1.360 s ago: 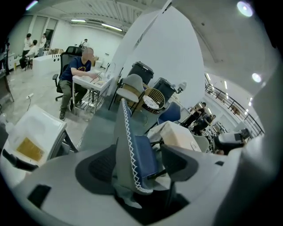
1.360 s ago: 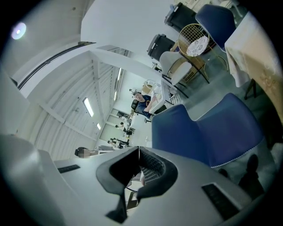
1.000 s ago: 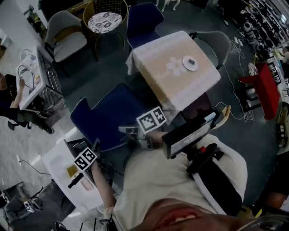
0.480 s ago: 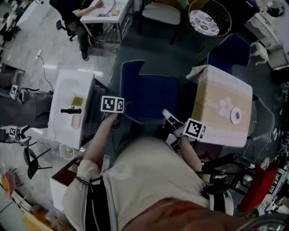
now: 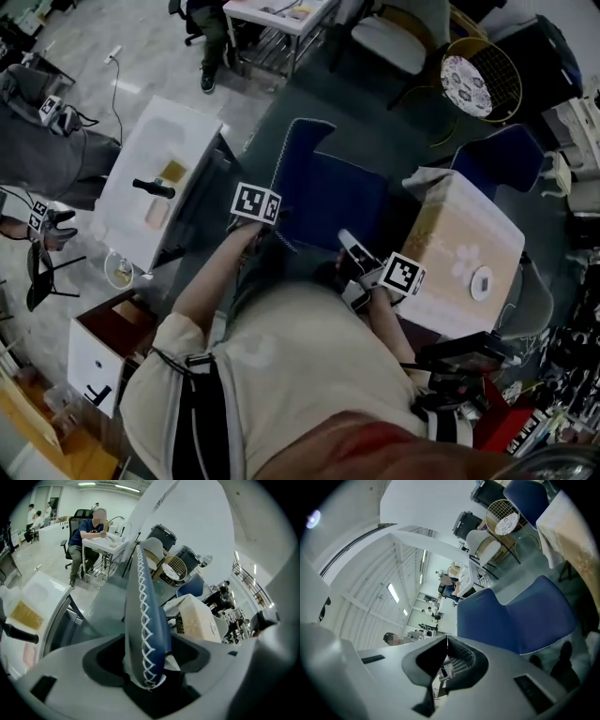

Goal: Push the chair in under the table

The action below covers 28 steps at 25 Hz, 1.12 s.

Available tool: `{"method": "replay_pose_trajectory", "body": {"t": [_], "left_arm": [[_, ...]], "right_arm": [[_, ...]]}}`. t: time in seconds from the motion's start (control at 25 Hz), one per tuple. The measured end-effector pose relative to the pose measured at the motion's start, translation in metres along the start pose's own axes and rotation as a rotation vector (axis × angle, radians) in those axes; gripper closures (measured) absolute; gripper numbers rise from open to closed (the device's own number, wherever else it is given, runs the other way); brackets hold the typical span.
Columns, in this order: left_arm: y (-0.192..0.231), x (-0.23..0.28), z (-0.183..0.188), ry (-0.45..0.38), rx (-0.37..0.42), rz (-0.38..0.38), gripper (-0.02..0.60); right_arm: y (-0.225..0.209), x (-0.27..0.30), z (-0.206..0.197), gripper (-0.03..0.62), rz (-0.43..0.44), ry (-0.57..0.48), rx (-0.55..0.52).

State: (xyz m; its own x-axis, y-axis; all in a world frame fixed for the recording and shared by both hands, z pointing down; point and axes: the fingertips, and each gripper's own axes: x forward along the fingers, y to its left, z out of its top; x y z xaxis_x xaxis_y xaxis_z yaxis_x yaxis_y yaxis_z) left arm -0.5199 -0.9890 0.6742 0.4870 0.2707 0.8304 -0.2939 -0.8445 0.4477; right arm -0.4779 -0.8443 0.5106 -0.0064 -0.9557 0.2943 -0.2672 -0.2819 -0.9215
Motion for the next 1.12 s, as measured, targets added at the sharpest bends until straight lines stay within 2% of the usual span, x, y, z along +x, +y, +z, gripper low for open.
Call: {"method": "replay_pose_trajectory", "body": {"t": [0.16,0.28,0.36,0.44,0.64,0.72,0.84,1.0,1.12], "left_arm": [[0.007,0.001,0.004,-0.004,0.005,0.002,0.282],[0.014,0.005,0.006,-0.001,0.017,0.018,0.364],[0.015,0.008,0.008,0.003,0.025,0.006,0.393],[0.016,0.01,0.01,0.013,0.032,-0.014,0.393],[0.018,0.012,0.002,0.074,0.056,-0.058,0.39],[0.018,0.014,-0.001,0.098,0.064,-0.067,0.379],[0.019,0.016,-0.001,0.111,0.046,-0.07,0.367],[0.023,0.016,-0.004,0.132,0.054,-0.014,0.368],[0.028,0.015,-0.007,0.172,0.103,0.074,0.402]], "right_arm": [[0.008,0.015,-0.006,0.582,-0.004,0.048,-0.051],[-0.003,0.017,-0.013,0.582,-0.088,0.061,-0.013],[0.002,0.024,-0.016,0.582,-0.059,0.054,0.003],[0.008,0.032,-0.018,0.582,-0.018,0.039,0.003],[0.004,0.028,-0.02,0.582,-0.029,-0.018,0.038],[0.004,0.023,-0.019,0.582,-0.009,-0.038,0.028],[-0.005,0.01,-0.015,0.582,0.006,-0.065,0.074],[-0.025,-0.023,-0.002,0.582,-0.023,-0.113,0.097],[-0.024,-0.039,0.007,0.582,0.023,-0.117,0.079]]}}
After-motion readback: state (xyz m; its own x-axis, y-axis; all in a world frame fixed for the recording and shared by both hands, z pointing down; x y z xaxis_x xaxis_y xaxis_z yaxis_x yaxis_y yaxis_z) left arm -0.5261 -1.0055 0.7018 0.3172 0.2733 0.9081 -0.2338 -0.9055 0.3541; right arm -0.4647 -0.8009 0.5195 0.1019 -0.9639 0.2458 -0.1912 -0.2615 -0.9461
